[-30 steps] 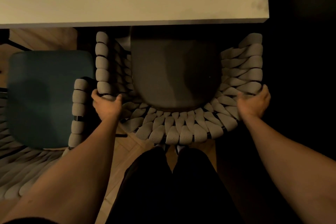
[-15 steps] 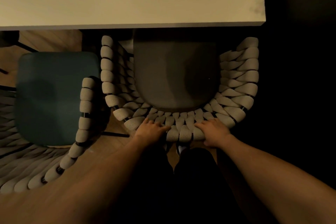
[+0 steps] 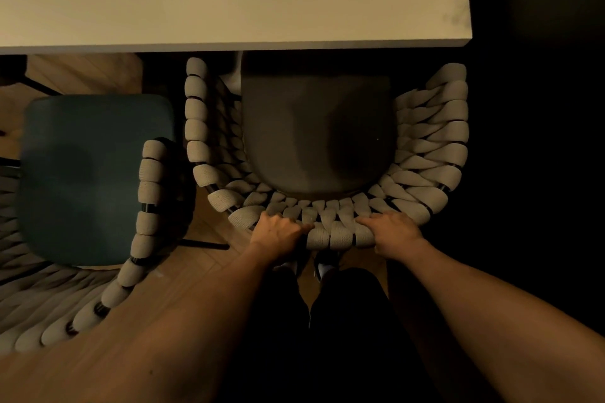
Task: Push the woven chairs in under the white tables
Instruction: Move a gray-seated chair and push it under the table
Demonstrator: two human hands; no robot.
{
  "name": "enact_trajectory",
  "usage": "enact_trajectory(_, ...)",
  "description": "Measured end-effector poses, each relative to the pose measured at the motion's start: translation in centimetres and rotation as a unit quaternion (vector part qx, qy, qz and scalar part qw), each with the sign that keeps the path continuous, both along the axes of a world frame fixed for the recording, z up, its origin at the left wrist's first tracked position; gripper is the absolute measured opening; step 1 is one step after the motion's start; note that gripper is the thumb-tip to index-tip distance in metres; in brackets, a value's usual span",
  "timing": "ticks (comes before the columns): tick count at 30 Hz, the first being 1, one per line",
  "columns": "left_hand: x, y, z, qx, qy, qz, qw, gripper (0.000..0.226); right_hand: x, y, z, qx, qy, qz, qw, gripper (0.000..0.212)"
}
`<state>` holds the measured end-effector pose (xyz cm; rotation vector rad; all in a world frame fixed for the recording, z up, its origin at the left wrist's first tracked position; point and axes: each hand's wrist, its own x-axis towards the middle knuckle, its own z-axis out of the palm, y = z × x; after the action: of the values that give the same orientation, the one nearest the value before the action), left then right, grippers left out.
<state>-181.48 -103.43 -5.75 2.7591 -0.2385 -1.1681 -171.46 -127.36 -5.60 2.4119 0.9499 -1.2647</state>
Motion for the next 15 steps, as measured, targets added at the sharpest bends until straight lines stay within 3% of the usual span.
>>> enact_trajectory(7, -0.9, 0.1, -0.4, 0.004, 0.046, 0.005, 0.999, 0.062, -1.5, 0.3, -0.7, 0.002, -0.001, -0.004, 1.0, 0.072)
enact_trajectory(15, -1.2, -0.1, -1.5, 0.003, 0.03, 0.011, 0.999, 0.058, -1.5, -0.2, -1.1, 0.001, -0.008, -0.009, 1.0, 0.074)
